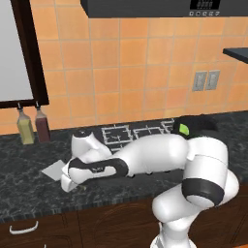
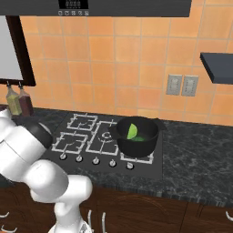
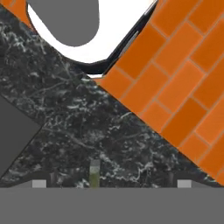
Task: Put the lemon wedge and broccoli in the pot. Retrieve the spatula and lightly stir the vegetables in the pot.
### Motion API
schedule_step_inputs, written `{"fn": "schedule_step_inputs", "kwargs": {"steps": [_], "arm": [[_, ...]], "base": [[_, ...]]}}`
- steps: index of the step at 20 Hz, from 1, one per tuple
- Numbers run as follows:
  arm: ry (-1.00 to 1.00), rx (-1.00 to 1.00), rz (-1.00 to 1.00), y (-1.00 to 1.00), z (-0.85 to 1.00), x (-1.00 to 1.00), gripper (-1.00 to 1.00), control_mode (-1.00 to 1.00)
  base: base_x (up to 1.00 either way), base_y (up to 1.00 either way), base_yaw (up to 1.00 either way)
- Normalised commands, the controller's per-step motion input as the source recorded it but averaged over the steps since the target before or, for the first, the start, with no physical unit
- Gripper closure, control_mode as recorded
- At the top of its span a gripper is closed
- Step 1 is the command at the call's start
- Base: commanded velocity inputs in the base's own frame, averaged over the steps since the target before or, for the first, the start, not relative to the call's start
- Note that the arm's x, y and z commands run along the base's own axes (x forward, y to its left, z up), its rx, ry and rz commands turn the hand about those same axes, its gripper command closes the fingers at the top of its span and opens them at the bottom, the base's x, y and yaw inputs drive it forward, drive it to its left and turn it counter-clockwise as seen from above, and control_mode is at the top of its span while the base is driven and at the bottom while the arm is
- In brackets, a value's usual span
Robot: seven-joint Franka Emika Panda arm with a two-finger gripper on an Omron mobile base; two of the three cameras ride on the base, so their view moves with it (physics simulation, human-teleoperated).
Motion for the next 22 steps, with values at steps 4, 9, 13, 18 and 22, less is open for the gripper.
{"fn": "schedule_step_inputs", "kwargs": {"steps": [4, 9, 13, 18, 22], "arm": [[0.00, -0.02, 0.14, 0.00, -0.61, 0.10, -1.00, -1.00], [0.00, -0.01, 0.12, 0.00, -0.49, 0.19, -1.00, -1.00], [-0.02, 0.00, 0.06, 0.00, -0.29, 0.22, -1.00, -1.00], [0.00, -0.01, 0.01, 0.15, -0.24, 0.42, -1.00, -1.00], [0.01, -0.01, 0.02, 0.00, -0.36, 0.01, 1.00, -1.00]], "base": [[0.00, 0.00, 0.00], [0.00, 0.00, 0.00], [0.00, 0.00, 0.00], [0.00, 0.00, 0.00], [0.00, 0.00, 0.00]]}}
